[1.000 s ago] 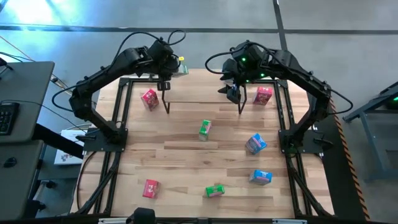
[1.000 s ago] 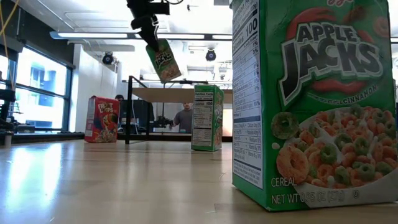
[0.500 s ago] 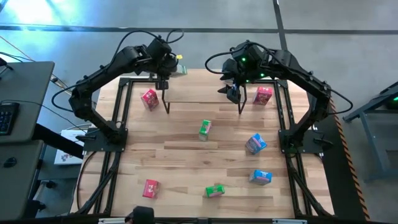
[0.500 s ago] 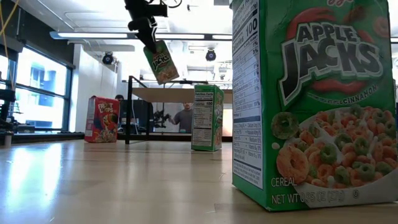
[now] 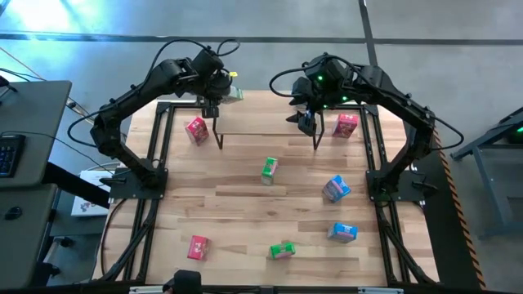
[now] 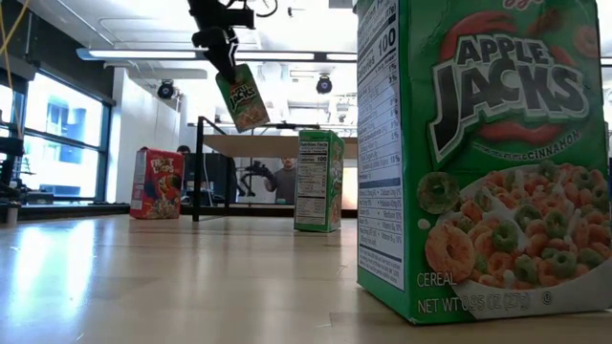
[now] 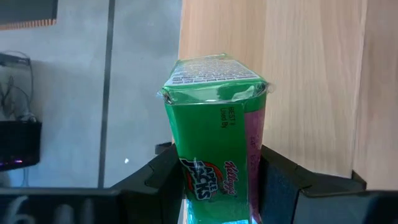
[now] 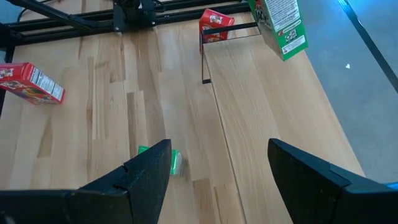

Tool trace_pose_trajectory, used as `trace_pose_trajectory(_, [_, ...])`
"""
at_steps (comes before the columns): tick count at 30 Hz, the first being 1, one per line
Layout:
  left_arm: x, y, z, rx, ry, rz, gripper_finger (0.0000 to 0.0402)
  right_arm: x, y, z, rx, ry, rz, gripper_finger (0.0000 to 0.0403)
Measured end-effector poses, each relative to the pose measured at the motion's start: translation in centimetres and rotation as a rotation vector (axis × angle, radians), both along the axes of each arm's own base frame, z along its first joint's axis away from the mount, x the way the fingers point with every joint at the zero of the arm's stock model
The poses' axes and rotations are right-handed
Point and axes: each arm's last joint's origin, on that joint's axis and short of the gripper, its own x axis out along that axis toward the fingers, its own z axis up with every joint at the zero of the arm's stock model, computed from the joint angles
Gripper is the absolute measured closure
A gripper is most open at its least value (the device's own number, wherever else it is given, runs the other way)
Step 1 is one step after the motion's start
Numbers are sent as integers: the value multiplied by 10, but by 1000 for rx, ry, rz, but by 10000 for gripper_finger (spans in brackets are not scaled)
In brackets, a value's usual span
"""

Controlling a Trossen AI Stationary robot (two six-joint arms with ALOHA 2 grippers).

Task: Stack cereal on shelf
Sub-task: Put the left green cereal box on the shelf

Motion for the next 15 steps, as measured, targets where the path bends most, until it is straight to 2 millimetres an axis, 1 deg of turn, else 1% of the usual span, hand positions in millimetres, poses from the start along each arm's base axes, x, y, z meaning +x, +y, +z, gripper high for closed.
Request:
trace_pose_trajectory(5, [6,4,-7,-19,18,-14,252,0,0,0,0,0,0,143])
trace_pose_trajectory(10, [15,10,-19,-33,63,-29,252,0,0,0,0,0,0,143])
trace_pose_trajectory(15, [16,11,-20,-28,69,-32,252,0,0,0,0,0,0,143])
